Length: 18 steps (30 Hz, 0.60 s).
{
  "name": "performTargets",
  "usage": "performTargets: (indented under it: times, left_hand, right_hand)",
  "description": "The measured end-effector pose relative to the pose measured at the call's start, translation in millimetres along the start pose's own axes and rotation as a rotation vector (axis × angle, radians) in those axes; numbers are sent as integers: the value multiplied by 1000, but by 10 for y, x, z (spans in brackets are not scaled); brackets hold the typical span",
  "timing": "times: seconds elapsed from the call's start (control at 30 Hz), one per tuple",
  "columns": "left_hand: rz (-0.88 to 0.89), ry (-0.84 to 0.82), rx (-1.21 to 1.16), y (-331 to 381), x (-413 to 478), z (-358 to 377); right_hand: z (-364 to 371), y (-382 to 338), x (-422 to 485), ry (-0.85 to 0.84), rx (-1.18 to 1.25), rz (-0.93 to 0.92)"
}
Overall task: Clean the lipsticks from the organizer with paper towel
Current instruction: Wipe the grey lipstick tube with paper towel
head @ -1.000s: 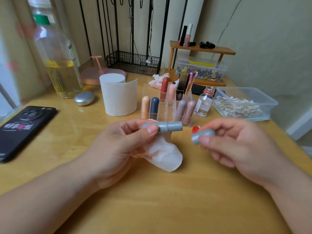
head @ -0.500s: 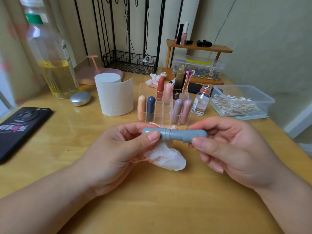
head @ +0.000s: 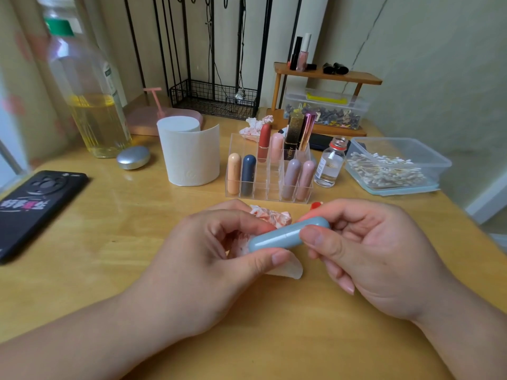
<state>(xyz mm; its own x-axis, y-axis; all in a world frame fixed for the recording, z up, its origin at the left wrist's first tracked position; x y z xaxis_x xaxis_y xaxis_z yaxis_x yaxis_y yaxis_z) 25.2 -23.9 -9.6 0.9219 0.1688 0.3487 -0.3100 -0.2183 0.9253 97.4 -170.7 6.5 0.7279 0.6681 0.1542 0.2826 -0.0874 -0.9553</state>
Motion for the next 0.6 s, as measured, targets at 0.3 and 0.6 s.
performTargets:
  times: [0.3, 0.6]
  left_hand:
    - [-54, 86, 33, -65, 19, -34]
    - [-160, 59, -3, -208, 35, -16]
  right_hand:
    - [50, 31, -5, 205, 82, -8]
    - [50, 71, 23, 197, 108, -110]
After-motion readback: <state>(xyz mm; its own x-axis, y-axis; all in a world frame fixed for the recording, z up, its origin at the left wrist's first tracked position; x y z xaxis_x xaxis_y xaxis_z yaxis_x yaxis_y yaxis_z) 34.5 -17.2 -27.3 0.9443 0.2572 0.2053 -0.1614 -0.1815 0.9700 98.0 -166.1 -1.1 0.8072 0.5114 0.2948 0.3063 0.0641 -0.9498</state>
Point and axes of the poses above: each hand's wrist, its own x-axis towards the middle knuckle, its own z-axis out of the palm, y = z × x, the point moved 8 cm from there along x, towards the middle knuckle, and after that the axes turned 7 degrees about -x, right-handed, at the moved point
